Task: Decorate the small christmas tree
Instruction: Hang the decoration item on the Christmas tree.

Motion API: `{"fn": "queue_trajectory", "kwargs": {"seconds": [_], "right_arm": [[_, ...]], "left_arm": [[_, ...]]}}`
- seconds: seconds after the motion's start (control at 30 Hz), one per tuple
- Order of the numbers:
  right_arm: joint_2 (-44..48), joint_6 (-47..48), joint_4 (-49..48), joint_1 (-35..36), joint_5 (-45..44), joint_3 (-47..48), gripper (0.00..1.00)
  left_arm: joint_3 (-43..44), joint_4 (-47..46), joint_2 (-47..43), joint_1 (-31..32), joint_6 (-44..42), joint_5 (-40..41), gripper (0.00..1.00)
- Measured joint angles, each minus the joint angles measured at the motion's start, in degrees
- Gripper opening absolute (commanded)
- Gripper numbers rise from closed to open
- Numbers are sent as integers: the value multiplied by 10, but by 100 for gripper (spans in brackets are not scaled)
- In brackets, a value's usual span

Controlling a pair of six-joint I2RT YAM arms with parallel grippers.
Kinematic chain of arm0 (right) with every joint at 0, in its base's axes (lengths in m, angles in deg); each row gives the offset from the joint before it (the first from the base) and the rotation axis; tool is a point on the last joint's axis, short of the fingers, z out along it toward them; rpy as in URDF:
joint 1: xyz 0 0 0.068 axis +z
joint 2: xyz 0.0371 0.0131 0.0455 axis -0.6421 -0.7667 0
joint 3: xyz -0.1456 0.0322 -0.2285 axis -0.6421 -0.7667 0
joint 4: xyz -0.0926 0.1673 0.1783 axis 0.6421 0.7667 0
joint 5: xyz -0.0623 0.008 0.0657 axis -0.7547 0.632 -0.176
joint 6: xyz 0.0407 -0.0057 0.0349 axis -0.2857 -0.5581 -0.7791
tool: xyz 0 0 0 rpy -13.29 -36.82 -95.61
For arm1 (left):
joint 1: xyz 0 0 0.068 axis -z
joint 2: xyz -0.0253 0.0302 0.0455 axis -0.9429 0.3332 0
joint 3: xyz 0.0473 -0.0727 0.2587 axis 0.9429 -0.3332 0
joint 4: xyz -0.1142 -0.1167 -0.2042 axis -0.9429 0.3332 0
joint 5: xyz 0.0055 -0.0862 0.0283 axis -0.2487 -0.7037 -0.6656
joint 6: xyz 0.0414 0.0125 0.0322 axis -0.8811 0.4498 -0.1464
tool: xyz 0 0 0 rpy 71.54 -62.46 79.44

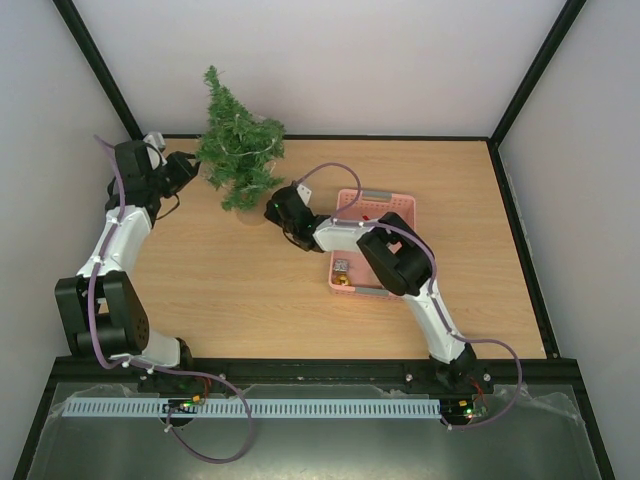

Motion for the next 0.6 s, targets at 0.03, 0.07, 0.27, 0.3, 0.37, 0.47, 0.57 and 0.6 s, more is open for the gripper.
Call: {"fn": "queue_trajectory", "kwargs": {"seconds": [0.03, 0.07, 0.27, 0.3, 0.37, 0.47, 0.57, 0.6], "right_arm": [[0, 11, 0, -3, 1, 1, 19], [-1, 22, 1, -6, 2, 3, 19], [-4, 79, 4, -16, 6, 11, 18], [-5, 88, 6, -17, 7, 13, 18], [-5, 102, 6, -17, 8, 14, 18], [-5, 118, 6, -17, 8, 14, 18], [-5, 134, 6, -17, 8, 15, 17], [-5, 138, 6, -17, 8, 15, 17]], "left_arm": [[0, 0, 0, -2, 0, -1, 34], [0, 0, 0, -3, 0, -1, 34], [-2, 0, 0, -15, 0, -13, 36], [-4, 0, 0, -16, -1, -16, 36], [-10, 0, 0, -18, -4, -24, 36], [-12, 2, 1, -22, -9, -31, 36], [-12, 2, 5, -26, -14, -39, 36], [-11, 2, 8, -28, -14, -41, 36]]}}
